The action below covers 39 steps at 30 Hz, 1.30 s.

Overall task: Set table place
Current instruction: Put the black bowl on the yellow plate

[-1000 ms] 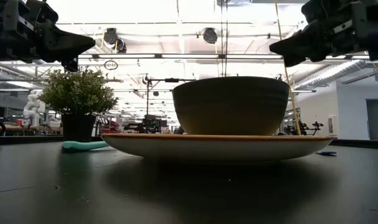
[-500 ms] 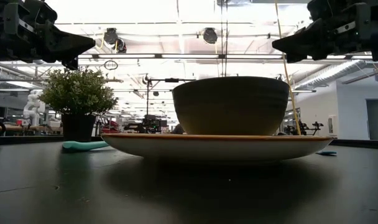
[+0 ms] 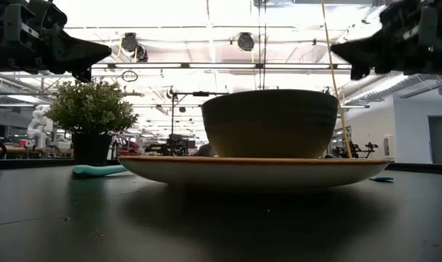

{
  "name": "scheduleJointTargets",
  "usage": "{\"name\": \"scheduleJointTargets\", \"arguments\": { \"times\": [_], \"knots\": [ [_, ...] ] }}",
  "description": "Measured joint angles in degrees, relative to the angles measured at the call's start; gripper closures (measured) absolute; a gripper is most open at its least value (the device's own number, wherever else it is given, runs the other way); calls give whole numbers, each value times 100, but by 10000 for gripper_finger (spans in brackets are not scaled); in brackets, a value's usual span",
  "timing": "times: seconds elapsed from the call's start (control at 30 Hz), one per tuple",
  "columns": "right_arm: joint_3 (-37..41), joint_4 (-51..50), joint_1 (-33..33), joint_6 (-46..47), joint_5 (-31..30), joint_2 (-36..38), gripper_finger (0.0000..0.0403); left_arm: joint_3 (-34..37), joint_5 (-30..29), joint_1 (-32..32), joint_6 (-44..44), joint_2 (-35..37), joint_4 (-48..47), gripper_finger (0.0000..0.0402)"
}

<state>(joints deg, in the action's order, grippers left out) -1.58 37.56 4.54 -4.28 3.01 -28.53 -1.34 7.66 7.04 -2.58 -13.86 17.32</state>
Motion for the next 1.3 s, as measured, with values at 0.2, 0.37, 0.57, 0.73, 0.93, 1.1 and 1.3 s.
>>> {"name": "scheduleJointTargets", "arguments": {
  "times": [0.2, 0.37, 0.57, 0.73, 0.93, 1.1, 1.3],
  "knots": [
    [52, -35, 0, -91, 9, 17, 403, 0, -2, 1, 27, -1, -4, 369],
    [59, -49, 0, -89, 16, 15, 403, 0, -20, 1, -10, -1, -7, 369],
    [65, -49, 0, -71, 20, 15, 403, 0, -20, -1, -12, 0, -26, 369],
    [70, 37, 0, -71, 22, 15, 403, 0, -21, 0, -6, 1, -50, 369],
    [72, 74, 0, -48, 22, 13, 403, 0, -22, 1, 40, -1, -48, 369],
    [74, 76, 0, 14, 22, 13, 403, 0, -22, -1, 366, 0, -78, 369],
    [74, 76, 0, 16, 22, 13, 403, 0, 88, 0, 500, 1, -243, 369]
  ]
}}
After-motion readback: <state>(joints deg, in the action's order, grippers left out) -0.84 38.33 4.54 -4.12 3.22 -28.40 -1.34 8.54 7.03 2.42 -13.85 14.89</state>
